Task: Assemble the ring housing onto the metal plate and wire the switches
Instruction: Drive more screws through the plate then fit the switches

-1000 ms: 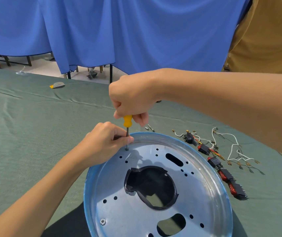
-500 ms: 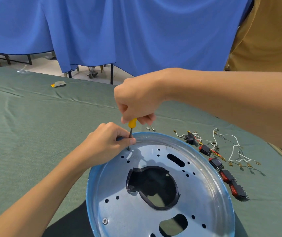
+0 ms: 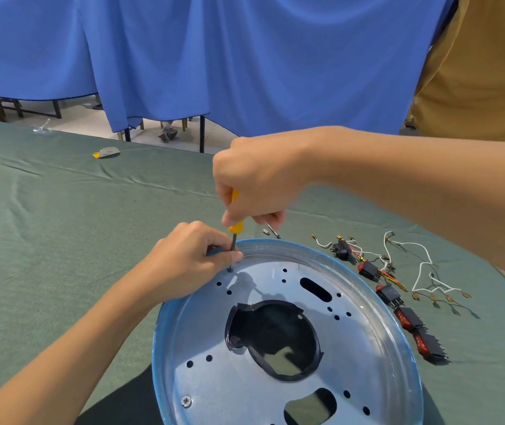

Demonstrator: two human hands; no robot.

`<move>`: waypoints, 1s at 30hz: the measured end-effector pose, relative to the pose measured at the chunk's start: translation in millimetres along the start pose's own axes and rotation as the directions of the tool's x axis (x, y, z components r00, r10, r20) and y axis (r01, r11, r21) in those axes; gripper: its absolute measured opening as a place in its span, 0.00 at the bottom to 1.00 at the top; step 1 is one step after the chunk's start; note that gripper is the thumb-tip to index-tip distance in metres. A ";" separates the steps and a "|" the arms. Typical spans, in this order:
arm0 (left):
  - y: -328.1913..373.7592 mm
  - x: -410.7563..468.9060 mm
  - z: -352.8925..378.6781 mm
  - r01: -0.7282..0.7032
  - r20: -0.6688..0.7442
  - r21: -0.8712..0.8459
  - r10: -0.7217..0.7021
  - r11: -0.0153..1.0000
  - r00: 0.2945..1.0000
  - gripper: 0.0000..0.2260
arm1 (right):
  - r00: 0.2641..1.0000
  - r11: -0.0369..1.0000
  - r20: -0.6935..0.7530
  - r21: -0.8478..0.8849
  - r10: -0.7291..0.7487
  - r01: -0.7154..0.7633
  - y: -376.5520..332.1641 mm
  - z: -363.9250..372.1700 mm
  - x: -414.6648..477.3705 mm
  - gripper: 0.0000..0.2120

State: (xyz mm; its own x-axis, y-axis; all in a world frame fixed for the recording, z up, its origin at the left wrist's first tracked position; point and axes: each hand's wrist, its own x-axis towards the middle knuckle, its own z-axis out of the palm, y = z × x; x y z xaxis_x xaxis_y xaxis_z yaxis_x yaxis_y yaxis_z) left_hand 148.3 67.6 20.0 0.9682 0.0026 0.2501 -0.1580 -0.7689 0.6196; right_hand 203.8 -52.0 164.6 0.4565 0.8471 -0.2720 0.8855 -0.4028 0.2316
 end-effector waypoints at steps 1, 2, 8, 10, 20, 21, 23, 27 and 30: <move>-0.1 -0.4 0.3 0.002 -0.021 0.001 -0.002 1.000 1.000 0.09 | 1.000 1.000 0.019 0.005 0.024 -0.024 -1.0 1.3 1.7 0.19; -0.2 -0.6 0.3 0.013 -0.043 -0.001 -0.013 1.000 0.999 0.09 | 0.998 0.999 0.046 0.014 0.047 -0.048 -1.9 1.9 3.4 0.20; 1.5 0.7 -1.9 0.084 -0.028 -0.070 -0.086 0.994 0.996 0.08 | 0.999 0.998 0.022 0.051 0.025 -0.026 -1.9 -5.8 0.9 0.09; 1.0 0.4 -2.3 0.083 -0.006 -0.080 -0.084 0.993 0.996 0.09 | 0.999 1.000 -0.032 0.009 -0.028 0.029 -1.9 -7.1 -0.5 0.04; 0.8 1.6 -1.0 0.061 -0.004 -0.039 -0.061 0.997 0.998 0.11 | 0.998 0.999 0.034 -0.012 0.046 -0.045 -1.5 -4.4 7.4 0.15; 0.6 2.0 -1.6 0.053 0.015 -0.045 -0.052 0.998 0.999 0.11 | 1.000 1.000 0.021 0.003 0.014 -0.014 -1.8 -5.6 5.4 0.09; -1.1 2.3 -1.8 0.046 0.040 -0.050 -0.044 0.998 0.998 0.10 | 0.999 1.000 -0.030 -0.002 -0.026 0.026 -2.6 -3.6 4.4 0.06; -1.1 0.7 0.0 0.016 0.073 -0.097 -0.009 0.995 0.997 0.11 | 0.998 0.999 -0.052 -0.029 0.033 -0.035 -2.7 5.3 6.6 0.16; -3.3 0.0 -9.3 0.113 0.135 -0.293 -0.076 0.949 0.988 0.07 | 0.995 0.996 -0.035 0.009 0.092 -0.092 2.4 6.5 7.0 0.15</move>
State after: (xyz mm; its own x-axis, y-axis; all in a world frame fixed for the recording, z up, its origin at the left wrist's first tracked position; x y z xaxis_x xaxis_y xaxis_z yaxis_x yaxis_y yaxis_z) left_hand 147.0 76.1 24.9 0.9947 -0.0248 0.0997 -0.0972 -0.5421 0.8347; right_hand 209.7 -49.3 157.2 0.5330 0.8179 -0.2165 0.8404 -0.4823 0.2470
